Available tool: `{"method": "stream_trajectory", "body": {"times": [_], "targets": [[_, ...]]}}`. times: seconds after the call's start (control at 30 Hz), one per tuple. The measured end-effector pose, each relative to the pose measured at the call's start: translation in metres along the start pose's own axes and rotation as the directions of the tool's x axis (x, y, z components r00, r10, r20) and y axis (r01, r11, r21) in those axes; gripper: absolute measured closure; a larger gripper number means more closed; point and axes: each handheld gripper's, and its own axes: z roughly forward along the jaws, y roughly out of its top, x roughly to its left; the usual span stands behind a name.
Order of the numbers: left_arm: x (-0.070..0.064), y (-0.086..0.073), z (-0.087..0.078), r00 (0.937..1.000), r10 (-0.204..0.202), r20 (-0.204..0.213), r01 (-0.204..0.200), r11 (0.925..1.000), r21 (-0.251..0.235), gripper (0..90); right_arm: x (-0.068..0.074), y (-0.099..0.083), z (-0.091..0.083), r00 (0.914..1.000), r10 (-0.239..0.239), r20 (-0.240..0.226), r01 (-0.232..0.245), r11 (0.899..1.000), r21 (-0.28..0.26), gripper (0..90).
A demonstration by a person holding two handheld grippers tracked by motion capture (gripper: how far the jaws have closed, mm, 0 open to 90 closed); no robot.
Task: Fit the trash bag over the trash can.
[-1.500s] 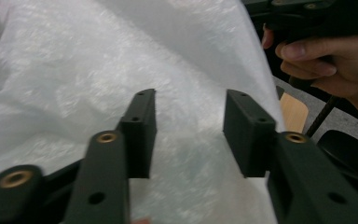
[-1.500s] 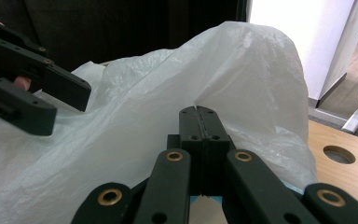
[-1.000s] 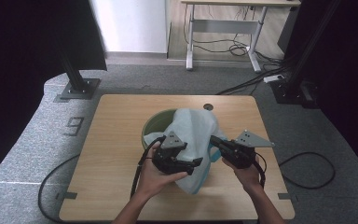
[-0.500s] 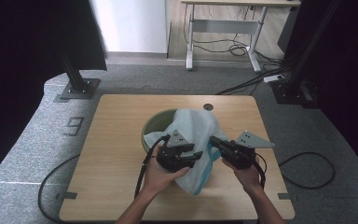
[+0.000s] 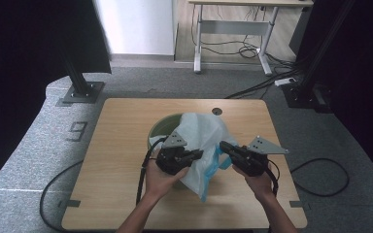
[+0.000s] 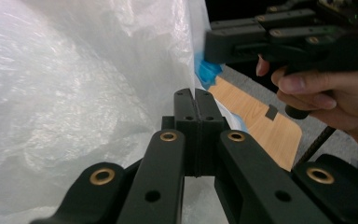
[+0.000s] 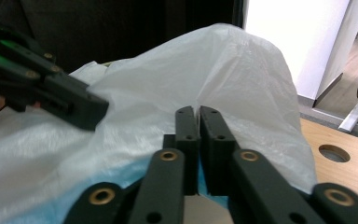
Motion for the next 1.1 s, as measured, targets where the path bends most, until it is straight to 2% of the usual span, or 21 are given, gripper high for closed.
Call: {"method": "stream_trajectory", "body": {"times": [0.17,0.5,0.6,0.8,0.93,1.1], "targets": [[0.011,0.001,-0.010,0.9995,-0.032,0.000,0.032,0.9988,-0.037,89.9,0.000,0.000,-0.010,0.9999,0.002,0.016,-0.001,1.000,-0.029,68.5],[0.027,-0.001,-0.023,0.9968,-0.080,0.000,0.080,0.9936,-0.081,89.8,0.015,-0.006,-0.041,0.9996,-0.022,0.019,0.024,0.997,-0.069,64.1],[0.029,-0.001,-0.025,0.9962,-0.088,0.002,0.087,0.9923,-0.087,89.8,0.019,-0.010,-0.044,0.9997,-0.021,0.011,0.022,0.998,-0.067,64.1],[0.030,-0.001,-0.026,0.9952,-0.096,0.019,0.097,0.9909,-0.094,89.8,0.020,-0.019,-0.033,0.9999,-0.014,-0.002,0.014,0.999,-0.029,63.9],[0.032,-0.001,-0.027,0.9945,-0.101,0.027,0.104,0.9903,-0.093,89.8,0.018,-0.019,-0.022,1.0000,-0.002,0.007,0.002,1.000,-0.019,62.5],[0.033,-0.001,-0.028,0.9932,-0.109,0.039,0.113,0.9893,-0.093,89.8,0.022,-0.016,-0.007,0.9999,0.005,0.010,-0.004,1.000,-0.023,61.9]]}}
